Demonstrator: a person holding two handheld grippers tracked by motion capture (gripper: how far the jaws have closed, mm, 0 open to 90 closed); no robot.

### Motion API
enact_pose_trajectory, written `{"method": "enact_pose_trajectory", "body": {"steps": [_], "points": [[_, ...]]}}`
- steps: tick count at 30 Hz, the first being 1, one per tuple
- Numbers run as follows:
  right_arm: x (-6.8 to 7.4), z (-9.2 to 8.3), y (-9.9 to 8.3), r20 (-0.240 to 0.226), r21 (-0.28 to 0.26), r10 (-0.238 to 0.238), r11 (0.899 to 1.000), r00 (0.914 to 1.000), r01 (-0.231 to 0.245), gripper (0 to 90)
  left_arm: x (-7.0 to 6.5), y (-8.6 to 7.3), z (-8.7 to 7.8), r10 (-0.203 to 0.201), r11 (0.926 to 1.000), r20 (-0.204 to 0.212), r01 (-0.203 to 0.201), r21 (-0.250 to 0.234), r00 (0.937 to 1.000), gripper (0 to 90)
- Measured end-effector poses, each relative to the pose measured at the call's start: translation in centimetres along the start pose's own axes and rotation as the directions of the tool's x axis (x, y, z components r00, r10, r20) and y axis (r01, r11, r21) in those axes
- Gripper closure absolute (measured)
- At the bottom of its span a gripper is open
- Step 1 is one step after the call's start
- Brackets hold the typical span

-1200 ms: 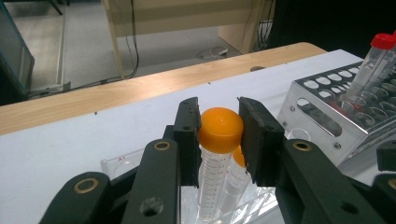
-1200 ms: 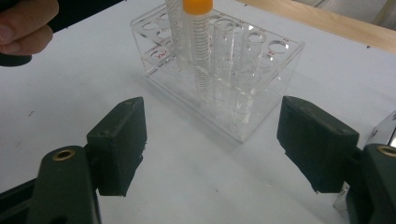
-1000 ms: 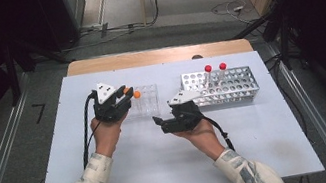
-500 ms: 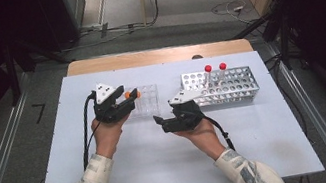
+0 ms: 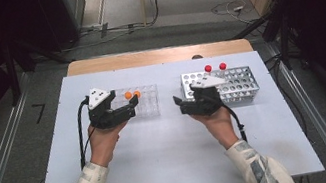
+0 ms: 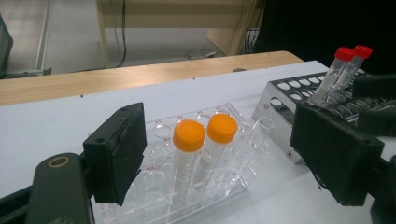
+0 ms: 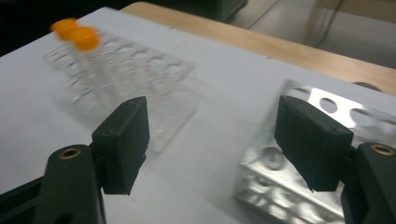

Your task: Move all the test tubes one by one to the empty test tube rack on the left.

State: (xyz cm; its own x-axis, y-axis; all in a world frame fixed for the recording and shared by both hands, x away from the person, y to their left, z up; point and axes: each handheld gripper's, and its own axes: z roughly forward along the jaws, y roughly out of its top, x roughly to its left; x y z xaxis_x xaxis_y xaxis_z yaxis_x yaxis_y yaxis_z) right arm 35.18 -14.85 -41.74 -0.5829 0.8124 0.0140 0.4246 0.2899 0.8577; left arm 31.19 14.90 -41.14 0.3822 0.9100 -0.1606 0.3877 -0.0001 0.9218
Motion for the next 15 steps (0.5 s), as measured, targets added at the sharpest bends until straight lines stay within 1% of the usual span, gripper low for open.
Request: {"method": "enact_pose_trajectory", "body": {"steps": [1,2,3,4,6,10,15], "points": [[-0.8,-0.2,0.1,0.028,-0.005,0.01,1.0,0.9996,-0.01,25.5,0.1,-0.1,-0.1,-0.001,1.0,-0.002,0.001,0.0,1.0,18.7],[-1.8,-0.4,0.1,0.057,-0.009,0.031,0.999,0.9979,-0.031,25.8,0.1,-0.1,-0.1,-0.003,1.0,-0.003,0.003,0.0,1.0,18.7],[-2.6,-0.6,0.2,0.078,-0.013,0.046,0.999,0.9959,-0.045,26.1,0.2,-0.1,-0.2,-0.004,1.0,-0.004,0.004,0.0,1.0,18.7],[-3.4,-0.8,0.2,0.104,-0.018,0.057,0.998,0.9929,-0.055,26.4,0.3,-0.1,-0.2,-0.004,1.0,-0.007,0.004,0.002,1.0,18.7],[-4.7,-1.1,0.3,0.163,-0.028,0.068,0.998,0.9843,-0.064,27.2,0.4,-0.1,-0.3,-0.005,1.0,-0.007,0.005,0.002,1.0,18.8],[-6.9,-1.4,0.1,0.228,-0.042,0.113,0.993,0.967,-0.106,29.0,0.3,-0.1,-0.3,-0.005,1.0,-0.004,0.005,0.001,1.0,18.8],[-8.5,-0.9,-0.5,0.282,-0.033,0.142,0.99,0.9487,-0.138,30.2,0.2,-0.1,-0.2,-0.004,1.0,-0.002,0.004,0.001,1.0,18.8]]}}
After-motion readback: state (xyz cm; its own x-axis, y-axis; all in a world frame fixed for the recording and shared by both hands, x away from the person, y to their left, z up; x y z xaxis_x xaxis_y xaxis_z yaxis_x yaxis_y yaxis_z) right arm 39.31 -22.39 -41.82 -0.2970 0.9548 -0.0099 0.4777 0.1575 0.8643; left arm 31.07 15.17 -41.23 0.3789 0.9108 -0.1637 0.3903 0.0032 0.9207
